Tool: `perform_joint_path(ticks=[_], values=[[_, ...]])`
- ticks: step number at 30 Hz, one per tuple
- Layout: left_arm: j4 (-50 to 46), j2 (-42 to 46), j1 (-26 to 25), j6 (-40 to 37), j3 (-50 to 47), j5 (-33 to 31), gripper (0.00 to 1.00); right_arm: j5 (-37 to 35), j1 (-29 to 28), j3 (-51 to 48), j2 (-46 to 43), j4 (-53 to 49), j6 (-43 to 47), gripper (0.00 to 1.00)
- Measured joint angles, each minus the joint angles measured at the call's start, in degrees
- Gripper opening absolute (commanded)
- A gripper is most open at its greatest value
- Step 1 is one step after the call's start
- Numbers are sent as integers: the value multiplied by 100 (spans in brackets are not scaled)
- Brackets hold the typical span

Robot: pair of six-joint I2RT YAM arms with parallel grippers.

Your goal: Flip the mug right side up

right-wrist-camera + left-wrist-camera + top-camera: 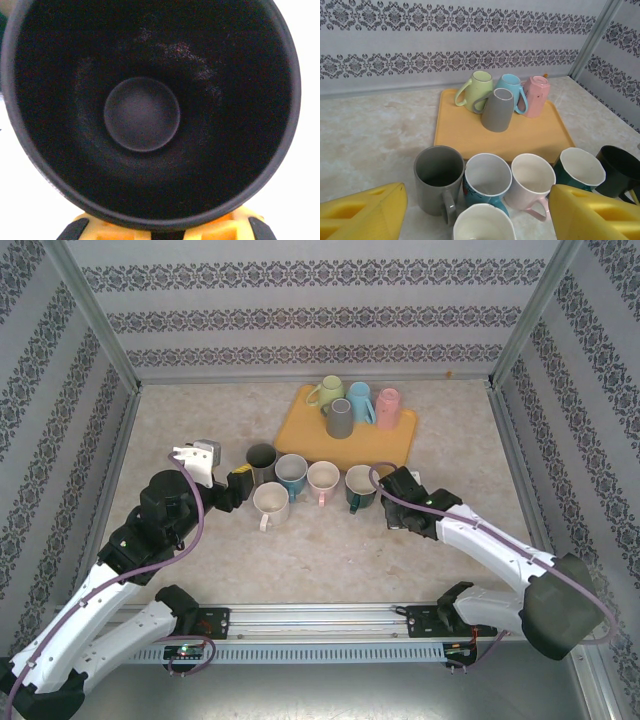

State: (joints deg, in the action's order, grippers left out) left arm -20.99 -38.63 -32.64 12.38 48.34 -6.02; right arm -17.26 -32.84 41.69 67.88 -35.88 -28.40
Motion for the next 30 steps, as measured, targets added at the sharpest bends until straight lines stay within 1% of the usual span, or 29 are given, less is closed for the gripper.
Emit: perform_joint_path(ticks=[4, 7, 13, 17, 28, 30], values=[[0, 0, 0, 0, 0, 22, 75, -20, -46, -2, 179, 98, -59, 2], [0, 0, 0, -2, -2, 46, 75, -85, -107, -26, 225, 195, -125, 9], [9, -4, 0, -2, -26, 90, 75, -133, -118, -59, 232, 278, -188, 18], [42, -33, 0, -2, -55, 109, 75, -138, -118, -63, 232, 315, -201, 28], [52, -120, 0, -22, -61, 146, 75, -175, -155, -63, 103, 415, -295, 39], [63, -151, 0, -26, -61, 149, 75, -173, -155, -61, -44, 374, -299, 43]])
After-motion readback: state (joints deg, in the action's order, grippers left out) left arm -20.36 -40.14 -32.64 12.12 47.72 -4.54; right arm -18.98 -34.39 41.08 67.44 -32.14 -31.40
